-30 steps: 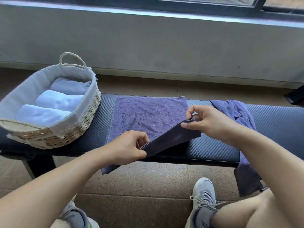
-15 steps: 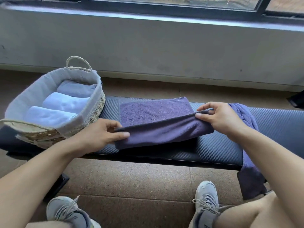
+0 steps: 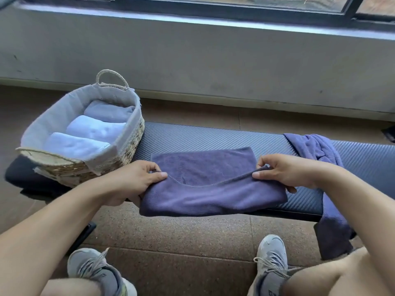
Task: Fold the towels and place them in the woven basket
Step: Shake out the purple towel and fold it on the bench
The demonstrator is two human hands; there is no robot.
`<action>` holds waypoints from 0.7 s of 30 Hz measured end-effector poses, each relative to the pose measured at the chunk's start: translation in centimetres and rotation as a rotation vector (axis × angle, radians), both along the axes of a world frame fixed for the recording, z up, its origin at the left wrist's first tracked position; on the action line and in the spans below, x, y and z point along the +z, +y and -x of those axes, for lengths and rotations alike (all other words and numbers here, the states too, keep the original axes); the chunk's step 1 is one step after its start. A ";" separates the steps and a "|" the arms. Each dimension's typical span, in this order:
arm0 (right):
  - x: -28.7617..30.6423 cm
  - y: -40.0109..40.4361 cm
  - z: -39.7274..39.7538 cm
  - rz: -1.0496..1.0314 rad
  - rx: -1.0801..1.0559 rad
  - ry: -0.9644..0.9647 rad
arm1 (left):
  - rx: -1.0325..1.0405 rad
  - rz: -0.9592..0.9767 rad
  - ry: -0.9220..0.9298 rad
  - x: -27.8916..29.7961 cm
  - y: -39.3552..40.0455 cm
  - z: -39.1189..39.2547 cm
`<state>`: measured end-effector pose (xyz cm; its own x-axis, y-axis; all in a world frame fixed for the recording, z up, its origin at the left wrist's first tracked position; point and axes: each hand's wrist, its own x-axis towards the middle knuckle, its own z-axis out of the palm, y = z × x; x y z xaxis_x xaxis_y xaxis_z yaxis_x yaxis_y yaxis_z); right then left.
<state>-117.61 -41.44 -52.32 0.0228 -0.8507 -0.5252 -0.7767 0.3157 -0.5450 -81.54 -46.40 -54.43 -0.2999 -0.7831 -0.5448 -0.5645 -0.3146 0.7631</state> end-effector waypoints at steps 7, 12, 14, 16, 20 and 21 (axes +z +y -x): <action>-0.7 -1.6 0.3 0.219 -0.102 -0.075 | 0.203 0.369 0.012 -1.0 -1.8 -0.1; -2.1 -3.9 1.4 0.438 -0.243 -0.171 | 0.223 0.536 -0.034 -1.8 -2.9 0.9; -2.8 -4.5 1.3 0.461 -0.256 -0.154 | 0.217 0.546 -0.068 -2.1 -3.3 1.2; -3.5 -5.0 1.0 0.463 -0.267 -0.121 | 0.219 0.551 -0.094 -2.8 -3.9 1.2; -4.3 -5.7 0.9 0.439 -0.289 -0.026 | 0.240 0.529 -0.163 -4.0 -4.7 0.9; -4.5 -5.9 0.9 0.438 -0.294 -0.006 | 0.248 0.518 -0.178 -4.2 -4.9 0.9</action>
<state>-118.50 -47.34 -56.83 -0.2478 -0.9614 -0.1194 -0.6866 0.2612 -0.6785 -82.41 -51.35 -58.60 -0.0139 -0.9950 -0.0989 -0.6549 -0.0657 0.7528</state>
